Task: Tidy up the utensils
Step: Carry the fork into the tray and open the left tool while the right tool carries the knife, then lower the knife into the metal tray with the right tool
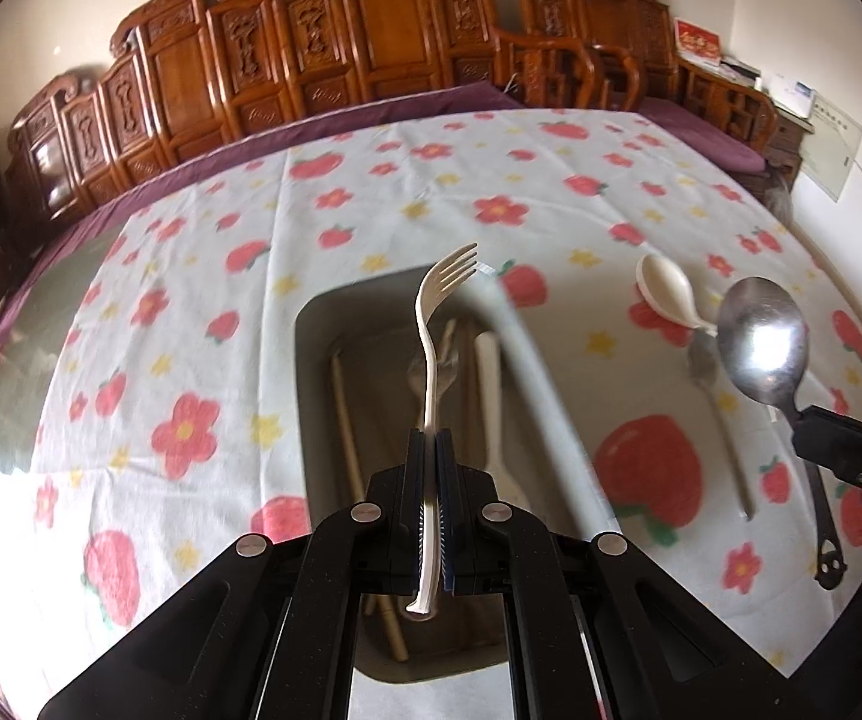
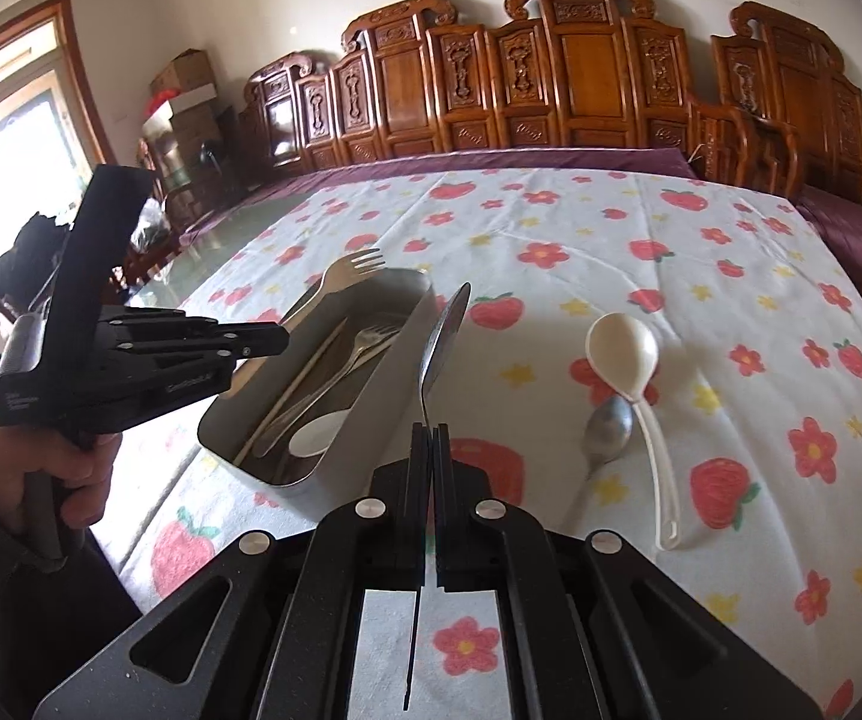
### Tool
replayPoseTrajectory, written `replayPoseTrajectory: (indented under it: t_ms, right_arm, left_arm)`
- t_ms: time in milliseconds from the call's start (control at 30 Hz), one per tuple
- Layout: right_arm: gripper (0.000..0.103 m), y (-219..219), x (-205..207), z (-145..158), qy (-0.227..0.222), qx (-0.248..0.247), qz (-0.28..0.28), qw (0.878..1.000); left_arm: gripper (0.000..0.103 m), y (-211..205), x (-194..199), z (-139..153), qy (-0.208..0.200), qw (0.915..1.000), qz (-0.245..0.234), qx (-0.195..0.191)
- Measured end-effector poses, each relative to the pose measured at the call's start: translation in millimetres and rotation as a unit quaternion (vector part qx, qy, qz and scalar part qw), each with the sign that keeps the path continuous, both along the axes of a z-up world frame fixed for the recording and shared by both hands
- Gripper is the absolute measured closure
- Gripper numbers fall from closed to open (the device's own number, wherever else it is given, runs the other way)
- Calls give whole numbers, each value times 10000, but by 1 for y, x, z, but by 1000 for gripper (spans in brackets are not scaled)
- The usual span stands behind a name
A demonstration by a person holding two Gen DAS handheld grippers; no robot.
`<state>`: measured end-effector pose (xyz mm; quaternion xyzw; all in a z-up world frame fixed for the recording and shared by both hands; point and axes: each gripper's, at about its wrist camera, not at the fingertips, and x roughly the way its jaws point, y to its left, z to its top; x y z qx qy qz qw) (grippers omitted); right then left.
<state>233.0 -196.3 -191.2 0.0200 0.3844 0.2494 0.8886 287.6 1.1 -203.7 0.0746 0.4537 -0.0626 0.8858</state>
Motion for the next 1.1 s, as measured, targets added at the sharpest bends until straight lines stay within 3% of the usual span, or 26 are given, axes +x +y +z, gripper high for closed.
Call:
replayPoseTrajectory:
  t_ms: [500,800,967,1100]
  right_arm:
    - [100,10,3,-12,171,-147,27,9997]
    - [100,23,7,-15,244,-317,92,9992]
    - [100,30,10,-11,200,-403,102,9989]
    - [100,38,15,-7,206,-393,108,9990]
  left_arm:
    - [100,14,25,-37,370,9989,298,-36]
    - [98,17,10,-26,12,9995,223,-224]
    - [97,20,-2,-6,-295,9988,131,-359]
    - [89,32,-9,7,-455,9972,165,-572]
